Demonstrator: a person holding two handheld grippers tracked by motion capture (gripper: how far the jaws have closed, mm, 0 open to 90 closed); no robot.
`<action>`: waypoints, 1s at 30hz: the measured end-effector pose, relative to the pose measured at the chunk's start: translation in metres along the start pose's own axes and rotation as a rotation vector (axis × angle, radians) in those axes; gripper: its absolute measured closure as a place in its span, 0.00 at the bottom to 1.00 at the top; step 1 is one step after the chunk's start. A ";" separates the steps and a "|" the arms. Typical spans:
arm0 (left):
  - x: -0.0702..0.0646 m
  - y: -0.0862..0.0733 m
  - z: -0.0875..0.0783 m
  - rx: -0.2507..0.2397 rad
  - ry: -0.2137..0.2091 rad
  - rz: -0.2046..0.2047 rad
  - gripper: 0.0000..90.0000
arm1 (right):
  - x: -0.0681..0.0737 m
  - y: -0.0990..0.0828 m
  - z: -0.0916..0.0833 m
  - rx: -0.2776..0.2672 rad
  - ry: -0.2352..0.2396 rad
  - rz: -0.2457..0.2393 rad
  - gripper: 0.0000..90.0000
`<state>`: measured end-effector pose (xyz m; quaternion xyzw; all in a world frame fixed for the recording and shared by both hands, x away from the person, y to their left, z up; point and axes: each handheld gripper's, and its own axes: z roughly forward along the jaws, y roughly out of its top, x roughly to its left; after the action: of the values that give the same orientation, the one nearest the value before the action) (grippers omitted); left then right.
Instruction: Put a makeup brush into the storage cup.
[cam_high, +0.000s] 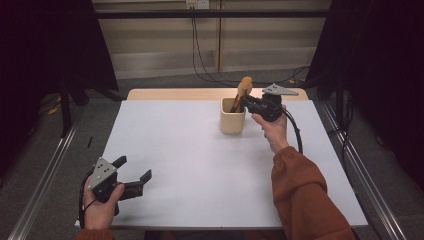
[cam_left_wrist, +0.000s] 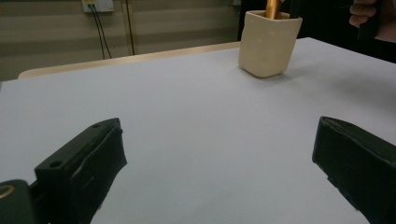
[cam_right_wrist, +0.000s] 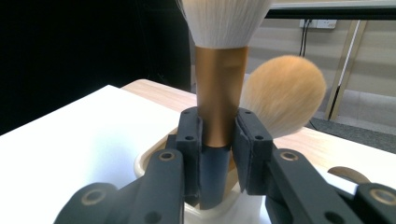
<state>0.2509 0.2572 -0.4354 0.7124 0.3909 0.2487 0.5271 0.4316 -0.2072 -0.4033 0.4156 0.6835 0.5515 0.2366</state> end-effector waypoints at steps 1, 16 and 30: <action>0.000 0.000 0.000 -0.001 0.000 -0.003 0.03 | 0.000 -0.001 0.000 0.003 -0.001 -0.001 0.82; 0.000 0.000 -0.001 0.001 0.002 0.002 0.03 | 0.001 -0.012 0.004 0.025 -0.005 0.018 0.82; 0.001 0.000 -0.001 0.002 0.007 0.004 0.03 | 0.001 -0.021 0.005 0.047 -0.018 0.021 0.78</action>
<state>0.2507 0.2587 -0.4354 0.7130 0.3916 0.2517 0.5244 0.4285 -0.2045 -0.4247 0.4330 0.6897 0.5341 0.2272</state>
